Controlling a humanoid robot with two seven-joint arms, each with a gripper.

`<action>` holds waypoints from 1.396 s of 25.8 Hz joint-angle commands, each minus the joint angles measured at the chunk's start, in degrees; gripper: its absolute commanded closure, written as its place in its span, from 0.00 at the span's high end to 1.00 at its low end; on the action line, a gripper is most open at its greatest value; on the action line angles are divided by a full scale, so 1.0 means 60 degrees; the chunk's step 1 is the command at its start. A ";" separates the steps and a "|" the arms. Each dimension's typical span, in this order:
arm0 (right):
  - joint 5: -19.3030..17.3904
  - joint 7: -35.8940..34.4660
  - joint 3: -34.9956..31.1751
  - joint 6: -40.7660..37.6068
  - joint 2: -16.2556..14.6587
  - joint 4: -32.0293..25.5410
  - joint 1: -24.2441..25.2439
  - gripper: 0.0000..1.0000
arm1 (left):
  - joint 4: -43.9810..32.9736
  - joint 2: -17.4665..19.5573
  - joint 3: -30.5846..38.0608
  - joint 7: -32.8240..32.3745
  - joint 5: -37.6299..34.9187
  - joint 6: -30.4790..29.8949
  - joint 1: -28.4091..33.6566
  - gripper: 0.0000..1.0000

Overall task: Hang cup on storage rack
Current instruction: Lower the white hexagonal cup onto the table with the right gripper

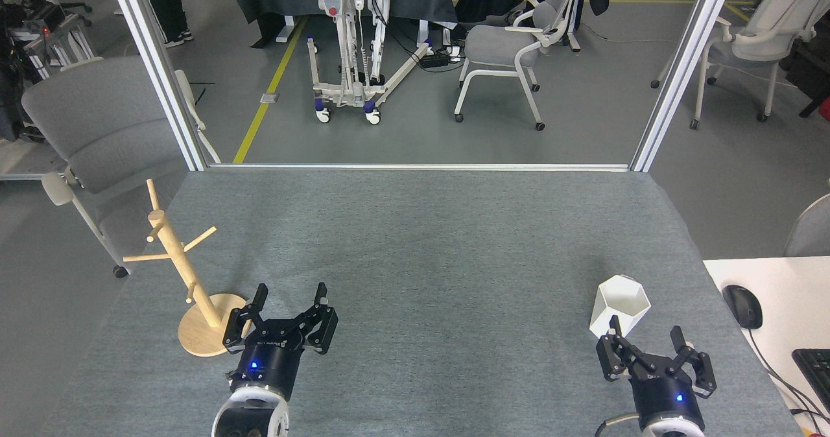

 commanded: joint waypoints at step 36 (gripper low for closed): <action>0.0087 -0.1420 0.0757 -0.0073 -0.0798 0.3101 -0.1434 0.99 | 0.0628 -0.0051 0.0000 -0.0019 -0.0019 0.0075 -0.0512 0.99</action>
